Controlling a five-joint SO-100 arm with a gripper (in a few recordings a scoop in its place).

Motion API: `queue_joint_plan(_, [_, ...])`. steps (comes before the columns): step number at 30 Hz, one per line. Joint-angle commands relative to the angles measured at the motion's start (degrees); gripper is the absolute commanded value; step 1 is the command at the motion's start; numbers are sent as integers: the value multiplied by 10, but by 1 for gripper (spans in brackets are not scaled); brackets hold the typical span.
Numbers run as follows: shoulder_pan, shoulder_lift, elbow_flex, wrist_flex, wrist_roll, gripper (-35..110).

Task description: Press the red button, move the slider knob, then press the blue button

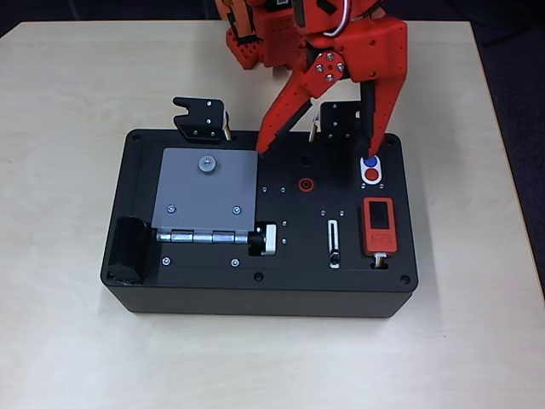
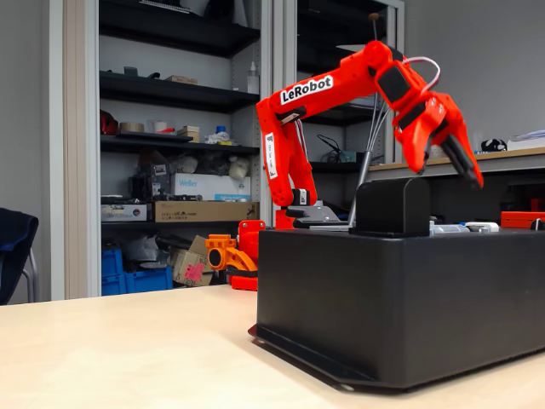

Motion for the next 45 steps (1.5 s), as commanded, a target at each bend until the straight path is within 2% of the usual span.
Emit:
queue_joint_plan(1, [10,52,-13,10,-4,38])
queue_joint_plan(8, [35,132,40,-5,-24,11])
queue_joint_plan(14, [51,178,75,-17,-32,0])
queue_joint_plan(18, [58,214,112,-39,-35,0])
queue_joint_plan(23, [68,304,213,-136,-31,0])
queue_joint_plan(33, [47,566,435,-273,62,0])
queue_joint_plan(40, [45,724,565,-303,91,0])
queue_joint_plan(45, [81,789,621,-285,95,0])
